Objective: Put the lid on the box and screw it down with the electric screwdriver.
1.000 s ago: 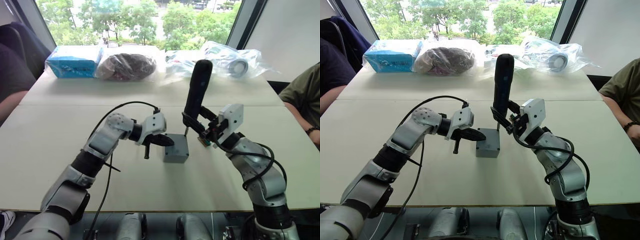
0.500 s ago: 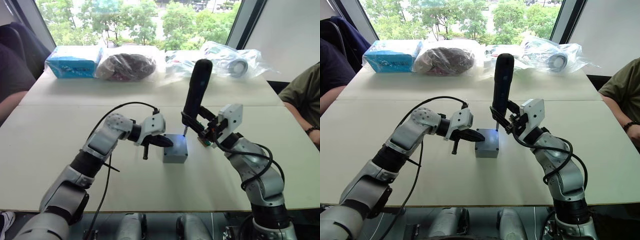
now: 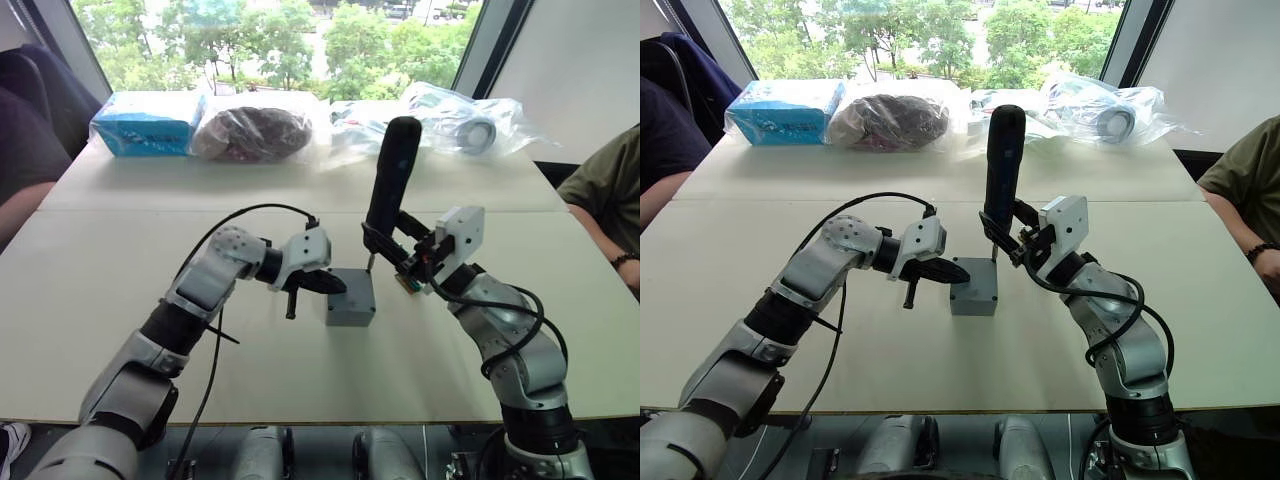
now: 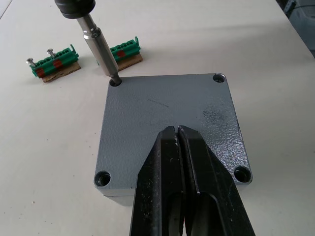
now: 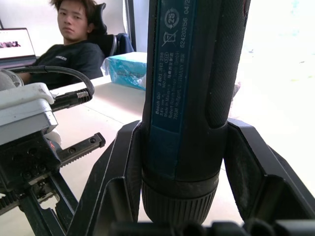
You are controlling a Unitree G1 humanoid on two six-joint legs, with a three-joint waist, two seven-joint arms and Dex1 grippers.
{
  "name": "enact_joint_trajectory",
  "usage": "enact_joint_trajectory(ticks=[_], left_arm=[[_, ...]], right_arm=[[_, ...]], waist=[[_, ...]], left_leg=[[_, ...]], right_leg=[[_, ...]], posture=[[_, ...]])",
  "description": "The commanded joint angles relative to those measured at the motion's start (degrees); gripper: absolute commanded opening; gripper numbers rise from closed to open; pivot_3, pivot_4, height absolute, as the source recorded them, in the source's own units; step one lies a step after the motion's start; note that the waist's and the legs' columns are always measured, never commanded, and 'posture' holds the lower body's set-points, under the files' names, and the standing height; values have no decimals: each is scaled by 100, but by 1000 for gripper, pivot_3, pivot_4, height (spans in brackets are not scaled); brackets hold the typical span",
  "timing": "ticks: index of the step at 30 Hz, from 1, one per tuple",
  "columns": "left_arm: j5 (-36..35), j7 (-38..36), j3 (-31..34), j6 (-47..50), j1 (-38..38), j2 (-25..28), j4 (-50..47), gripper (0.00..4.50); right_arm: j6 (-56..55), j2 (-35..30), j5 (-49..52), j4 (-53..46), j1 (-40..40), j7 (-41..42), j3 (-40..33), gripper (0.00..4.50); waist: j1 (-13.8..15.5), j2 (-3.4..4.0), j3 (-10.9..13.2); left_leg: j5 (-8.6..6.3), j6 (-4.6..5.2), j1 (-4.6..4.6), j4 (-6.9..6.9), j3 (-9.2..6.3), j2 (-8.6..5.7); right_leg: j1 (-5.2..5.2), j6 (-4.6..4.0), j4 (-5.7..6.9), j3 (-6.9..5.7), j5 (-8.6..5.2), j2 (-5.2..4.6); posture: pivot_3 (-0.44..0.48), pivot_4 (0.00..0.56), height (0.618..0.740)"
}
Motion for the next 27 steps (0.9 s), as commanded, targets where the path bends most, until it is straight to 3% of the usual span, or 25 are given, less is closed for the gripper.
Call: enact_joint_trajectory(ticks=[1,6,11,15,18,21,27], left_arm=[[145,-47,-63,4,88,140,44,0],[21,-130,125,66,211,395,-268,0],[-918,-178,824,1074,74,525,-964,0],[-1454,-315,1096,1599,-48,715,-1513,0],[-1428,-337,993,1587,-6,880,-1769,0],[-1408,-301,906,1570,93,921,-1904,0],[-1566,43,926,1789,347,728,-2044,0]], right_arm=[[709,-133,847,-256,-599,-137,-521,1831],[1836,-700,2266,-294,-1828,-523,-1494,1831],[4084,-2238,3398,919,-2759,-828,-2130,1831],[5360,-3400,3160,1677,-2443,-518,-1706,1831],[6186,-3609,3032,2306,-2241,-529,-1576,1831],[6180,-3821,2685,2504,-1957,-285,-1196,1831],[6496,-3860,2287,3326,-2253,135,-647,1831]], waist=[[-2,5,4],[-17,25,17],[8,42,33],[-2,30,38],[-21,37,42],[-26,62,58],[-48,63,63]], left_leg=[[0,0,0,-1,1,0],[1,-2,-50,0,0,0],[3,-3,-92,2,-2,-3],[-2,5,-99,-2,-4,-19],[-5,12,-100,0,6,-30],[-6,14,-106,0,9,-31],[-5,14,-108,1,13,-26]], right_leg=[[-1,-1,1,0,0,-3],[-52,11,7,3,8,-18],[-91,9,10,-9,7,-31],[-87,1,-6,-15,3,-51],[-89,1,-5,-7,3,-62],[-98,9,-4,-6,7,-57],[-107,13,1,-1,8,-24]], posture=[[0,150,740],[0,150,740],[0,150,740],[0,150,740],[0,150,740],[0,150,740],[0,150,740]])
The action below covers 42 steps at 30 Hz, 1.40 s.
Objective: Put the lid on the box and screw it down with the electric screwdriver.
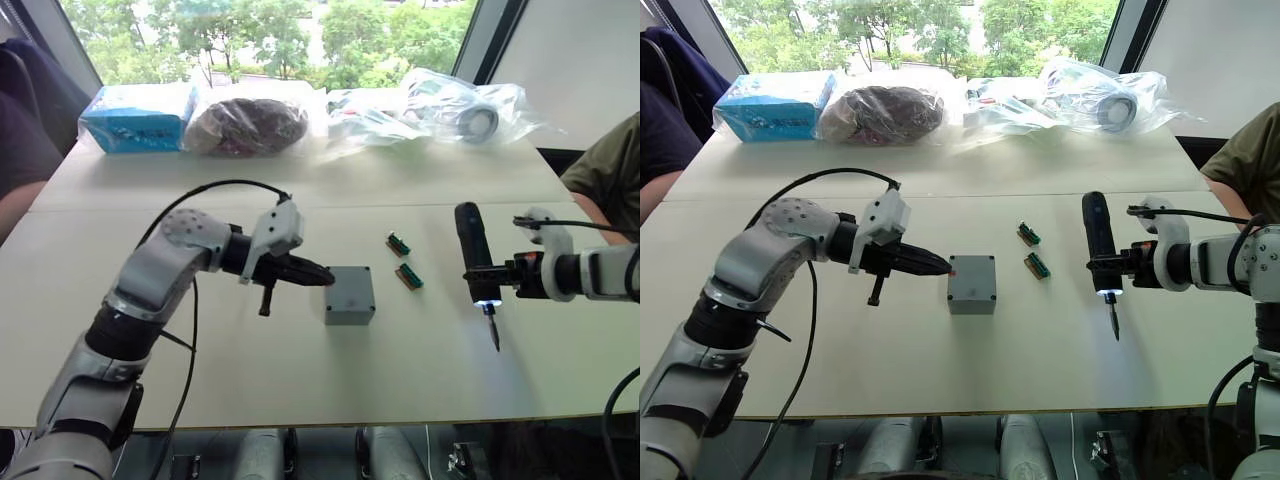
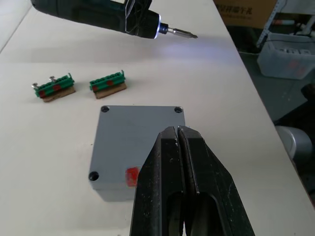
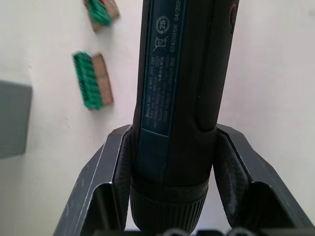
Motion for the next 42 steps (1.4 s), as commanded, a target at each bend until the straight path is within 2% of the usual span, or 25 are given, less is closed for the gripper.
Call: enact_joint_trajectory(ticks=[1,6,12,14,15,19,20,23,26,28,30,32,36,39,42], left_arm=[[-210,198,123,134,99,-60,-273,0],[-304,573,175,279,396,-141,-477,0],[-391,839,189,396,618,-147,-627,0],[-328,896,193,315,642,-116,-537,0],[-318,926,207,297,650,-104,-509,0],[-350,1035,290,283,661,-83,-474,0],[-373,1100,393,303,682,-59,-459,0],[-531,1343,837,415,705,-30,-361,0],[-954,1519,1424,718,681,-42,-249,0],[-1038,1530,1498,816,748,-29,-171,0],[-823,1536,1333,707,871,17,52,0],[-561,1530,1106,532,944,57,321,0],[-31,1403,583,11,910,97,754,0],[281,1309,294,-387,839,53,1001,0],[416,1241,140,-581,789,-32,1149,0]], right_arm=[[-78,-210,-230,193,-319,401,159,1831],[-438,-417,-745,556,-326,943,843,1831],[-987,-497,-1315,650,-233,1365,1319,1831],[-1095,-489,-1437,559,-170,1469,1442,2831],[-1149,-493,-1484,508,-130,1531,1498,2894],[-1253,-485,-1648,408,-44,1665,1506,4377],[-1312,-514,-1674,370,-65,1687,1416,4471],[-1386,-643,-1606,174,-300,1827,1038,4471],[-1718,-1010,-1536,-536,-534,2164,816,4471],[-1608,-887,-1322,-829,-773,2105,485,4471],[-1718,-701,-1166,-1481,-724,2103,352,4471],[-2039,-520,-1167,-2271,-312,2112,454,4471],[-3281,-290,-1731,-3532,910,2171,1147,4471],[-3566,229,-1585,-3932,1449,2093,1206,4471],[-3790,336,-1897,-4047,1740,2014,1471,4471]], waist=[[2,0,0],[40,0,0],[46,-1,0],[44,-3,1],[45,-3,0],[57,-11,-4],[58,-13,-4],[57,-11,-3],[50,9,9],[34,9,9],[18,8,9],[22,-7,0],[79,-19,5],[69,-20,5],[60,-21,5]], left_leg=[[0,0,0,0,0,2],[0,0,-1,1,-2,5],[0,-1,-2,8,-3,6],[0,-1,-1,9,-3,7],[0,-1,-1,10,-3,7],[1,-2,3,14,-5,7],[1,-2,3,15,-5,7],[1,-2,4,15,-6,6],[1,-2,1,14,-4,6],[1,-3,-1,11,-4,10],[2,-5,0,10,-4,16],[4,-8,3,7,-6,18],[4,-9,8,7,-10,19],[4,-9,0,17,-8,6],[4,-9,-1,18,-3,0]], right_leg=[[-1,0,0,1,0,3],[-1,1,-1,4,-1,9],[2,2,0,5,0,12],[3,3,0,5,0,13],[3,4,0,5,1,13],[13,5,-1,4,2,13],[14,6,-1,4,2,13],[15,6,-1,4,2,12],[5,6,3,5,2,11],[-1,6,3,4,2,14],[0,7,2,4,2,18],[4,6,0,2,2,23],[13,6,-1,-2,1,23],[11,7,0,-1,2,10],[10,11,1,3,4,6]], posture=[[0,150,740],[0,150,740],[0,150,740],[0,150,740],[0,150,740],[0,150,740],[0,150,740],[0,150,740],[0,150,740],[0,150,740],[0,150,740],[0,150,740],[0,150,740],[0,150,740],[0,150,740]])
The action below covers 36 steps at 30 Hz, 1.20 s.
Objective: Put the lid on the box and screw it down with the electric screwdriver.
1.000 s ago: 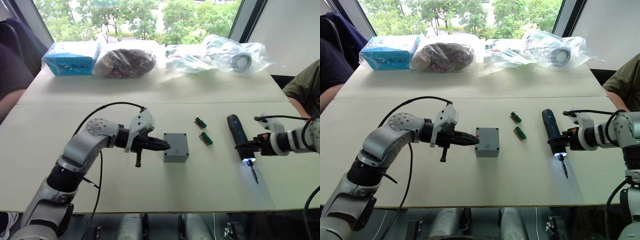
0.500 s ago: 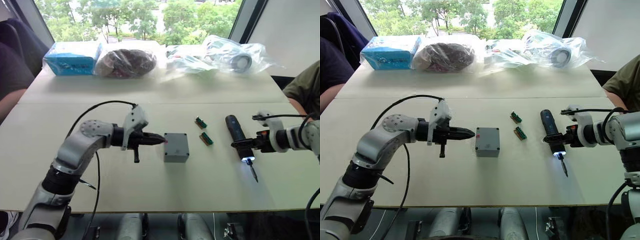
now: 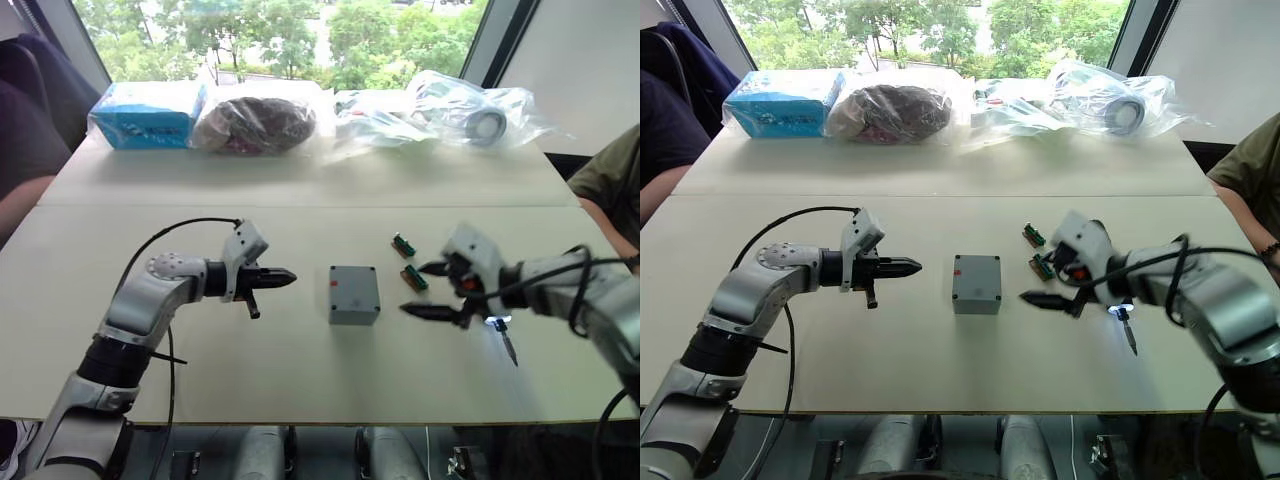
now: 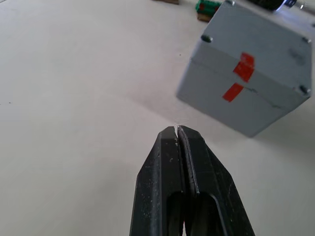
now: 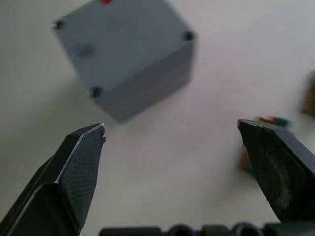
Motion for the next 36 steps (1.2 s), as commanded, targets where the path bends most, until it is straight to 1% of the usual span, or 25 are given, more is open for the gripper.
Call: enact_joint_trajectory(ticks=[1,5,8,9,12,16,18,20,22,25,26,28,32,34,36], left_arm=[[166,-119,-130,-303,-139,-96,46,0],[364,-239,-377,-563,-293,-356,310,0],[477,-317,-478,-729,-458,-540,575,0],[528,-336,-533,-823,-592,-673,722,0],[634,-391,-586,-1009,-799,-879,998,0],[865,-219,-558,-1423,-1187,-1273,1707,0],[957,-99,-499,-1560,-1279,-1368,1928,0],[1091,-62,-472,-1694,-1297,-1283,2064,0],[1039,-114,-333,-1596,-1253,-1119,1996,0],[889,-335,-217,-1330,-1045,-754,1549,0],[836,-471,-207,-1203,-904,-560,1291,0],[700,-733,-214,-931,-622,-233,761,0],[518,-1041,-314,-503,-132,152,-89,0],[484,-1089,-349,-362,4,229,-345,0],[488,-1036,-415,-247,102,180,-524,0]], right_arm=[[-369,-3,-323,-250,167,-87,120,4471],[-477,207,-468,-171,234,-111,414,4471],[-381,318,-452,-183,206,-98,520,4471],[-304,350,-378,-249,223,-87,528,4471],[-160,401,-259,-359,250,-84,528,4471],[201,521,199,-708,375,-82,329,4471],[323,597,344,-815,407,-169,208,4471],[347,511,307,-874,446,-228,116,4471],[233,287,138,-819,488,-215,5,4471],[-137,-77,-251,-592,513,-159,-36,4471],[-369,-144,-436,-409,480,-136,-2,4471],[-859,-151,-773,-20,371,-92,96,4471],[-1841,-9,-1378,719,-1,217,481,4471],[-2207,34,-1621,987,-147,398,652,4471],[-2638,63,-1901,1312,-346,662,891,4471]], waist=[[2,-1,0],[3,-1,0],[2,-1,0],[1,-1,0],[12,-1,-1],[13,-2,-1],[4,-2,-1],[-1,-2,-1],[-8,-2,0],[-16,-2,0],[-19,-2,-1],[-28,-2,-1],[-3,-2,-1],[12,-2,-1],[18,-2,-1]], left_leg=[[0,0,1,0,-1,1],[0,0,2,-1,-5,4],[0,0,2,0,-5,5],[0,0,2,0,-5,5],[0,1,2,0,-7,5],[0,1,2,1,-9,4],[0,2,2,1,-9,4],[0,2,2,1,-10,5],[-1,2,2,0,-10,7],[0,2,2,-1,-10,9],[0,2,2,-1,-10,9],[0,1,3,-1,-9,10],[1,-1,4,-1,-7,10],[2,-2,4,0,-7,9],[2,-2,4,0,-8,7]], right_leg=[[1,0,0,0,0,1],[1,0,0,-4,0,5],[1,0,2,-4,0,8],[1,0,1,-4,0,9],[2,0,2,-6,0,9],[3,0,2,-7,0,9],[3,0,1,-7,0,9],[3,0,2,-7,0,9],[2,0,2,-6,0,10],[0,0,2,-7,0,11],[-1,0,2,-6,0,11],[-1,0,1,-6,0,12],[1,0,3,-5,0,12],[1,0,4,-5,0,11],[3,0,4,-6,0,10]], posture=[[0,150,740],[0,150,740],[0,150,740],[0,150,740],[0,150,740],[0,150,740],[0,150,740],[0,150,740],[0,150,740],[0,150,740],[0,150,740],[0,150,740],[0,150,740],[0,150,740],[0,150,740]])
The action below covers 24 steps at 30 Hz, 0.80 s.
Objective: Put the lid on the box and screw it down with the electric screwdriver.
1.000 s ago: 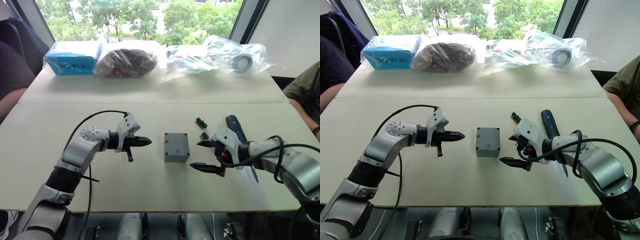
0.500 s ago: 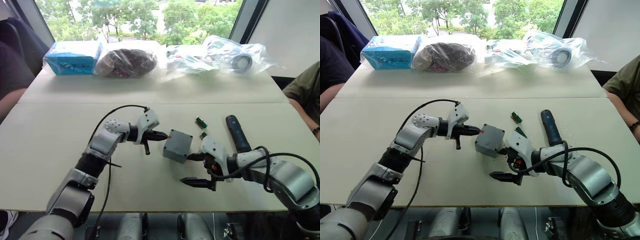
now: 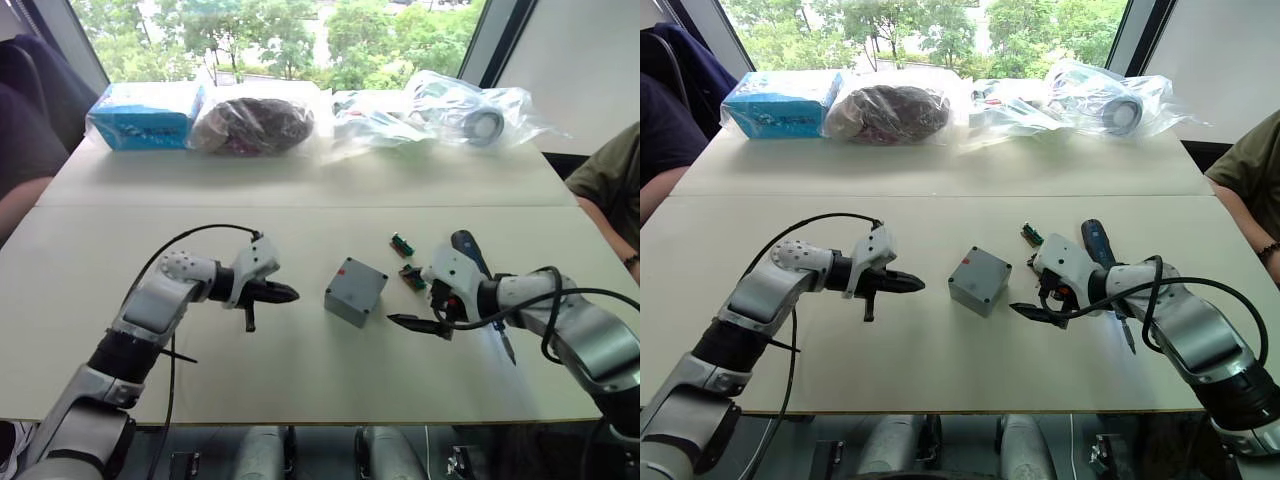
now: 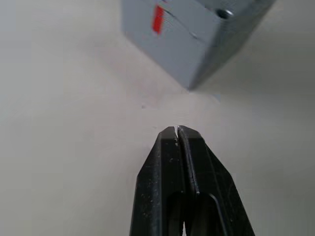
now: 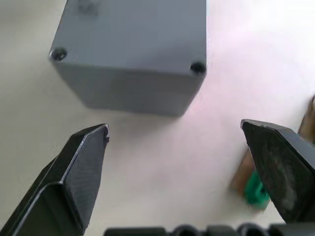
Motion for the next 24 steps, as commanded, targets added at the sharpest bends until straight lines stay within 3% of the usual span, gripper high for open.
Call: enact_joint_trajectory(ticks=[1,7,11,24], left_arm=[[-117,42,-100,185,73,-73,-501,0],[119,527,-246,54,-22,-565,-356,0],[145,817,-160,2,-171,-845,-85,0],[188,884,-118,-229,-387,-808,239,0]], right_arm=[[-886,64,-514,501,-340,489,329,4471],[-1427,232,-752,940,-566,996,467,4471],[-958,325,-460,496,-437,1147,371,4471],[171,547,-80,-535,111,772,11,4471]], waist=[[-9,0,0],[-18,0,0],[-16,0,0],[-20,0,0]], left_leg=[[0,0,0,1,0,0],[3,-5,2,1,2,2],[2,-4,3,1,1,2],[4,-7,5,1,0,3]], right_leg=[[1,0,-1,0,0,0],[0,0,3,1,0,4],[1,0,4,1,0,3],[2,0,6,1,0,3]], posture=[[0,150,740],[0,150,740],[0,150,740],[0,150,740]])
